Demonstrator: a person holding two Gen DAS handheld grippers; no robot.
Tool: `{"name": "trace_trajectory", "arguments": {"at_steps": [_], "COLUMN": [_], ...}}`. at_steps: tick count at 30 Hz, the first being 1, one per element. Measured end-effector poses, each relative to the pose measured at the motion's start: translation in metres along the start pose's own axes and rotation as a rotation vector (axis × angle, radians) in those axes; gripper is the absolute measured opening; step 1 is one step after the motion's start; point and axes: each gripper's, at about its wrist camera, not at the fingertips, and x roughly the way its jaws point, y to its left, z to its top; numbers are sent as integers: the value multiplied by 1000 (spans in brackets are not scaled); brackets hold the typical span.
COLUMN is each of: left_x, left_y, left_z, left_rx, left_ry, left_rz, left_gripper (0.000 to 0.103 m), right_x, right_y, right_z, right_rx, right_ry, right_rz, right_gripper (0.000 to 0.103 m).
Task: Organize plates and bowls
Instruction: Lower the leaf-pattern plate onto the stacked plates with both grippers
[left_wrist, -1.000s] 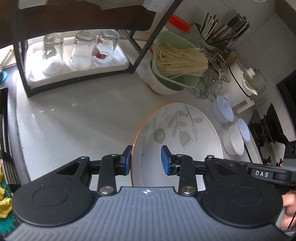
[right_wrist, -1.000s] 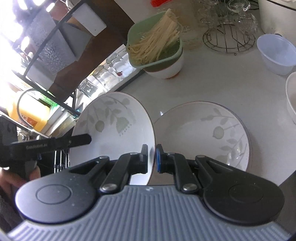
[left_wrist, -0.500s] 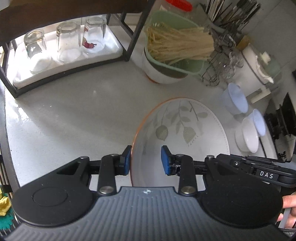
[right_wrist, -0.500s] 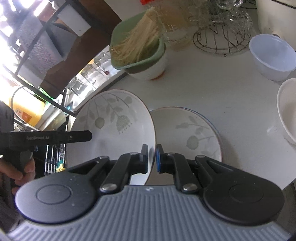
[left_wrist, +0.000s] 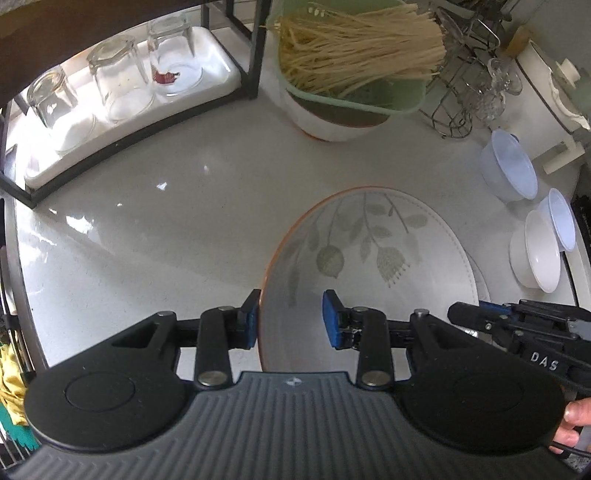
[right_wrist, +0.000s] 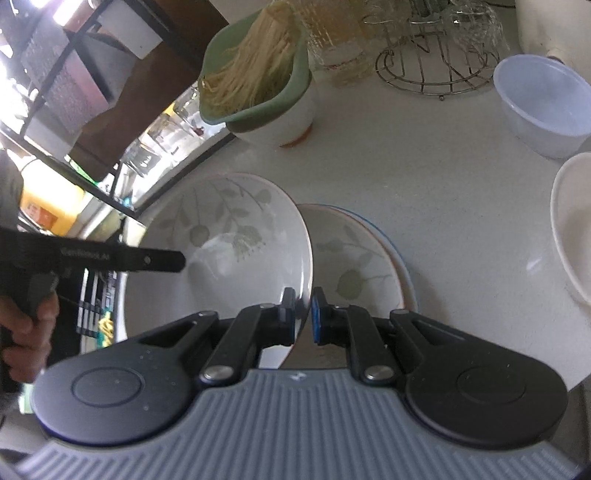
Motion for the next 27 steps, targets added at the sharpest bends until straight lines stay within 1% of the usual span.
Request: {"name": "trace_trajectory", "arguments": {"at_steps": [3,7,10,14,18,23,27], "left_x": [3,10,14,15,8,-1,-9], "left_y": [-10,-16,-20,-22,-20,-20,-19], "left_z": [0,-1,-6,-9,-10,-12,-14], "left_rx": [21,5,9,16,-4,-33,-61], "left_ry": [0,26,30,26,-5,-40,-65], "left_rz": [23,21,20,21,-4,-23,-42], "left_gripper": [39,39,39,39,39,39,39], "right_x": [0,1,1,-2,-4,-10,-18], "right_y": [-2,-10,-13,-14,-11,-13,-8], "right_z": [0,0,-1,0,-1,1,-1], "right_rx": [-17,-7,-17,-4,-13,17,9], "right_ry": [2,10,15,4,-9,-42,-71], "right_rz": [-21,-46,-75,-66,-89,-103,-134], "right_gripper": [13,14,14,13,13,13,13]}}
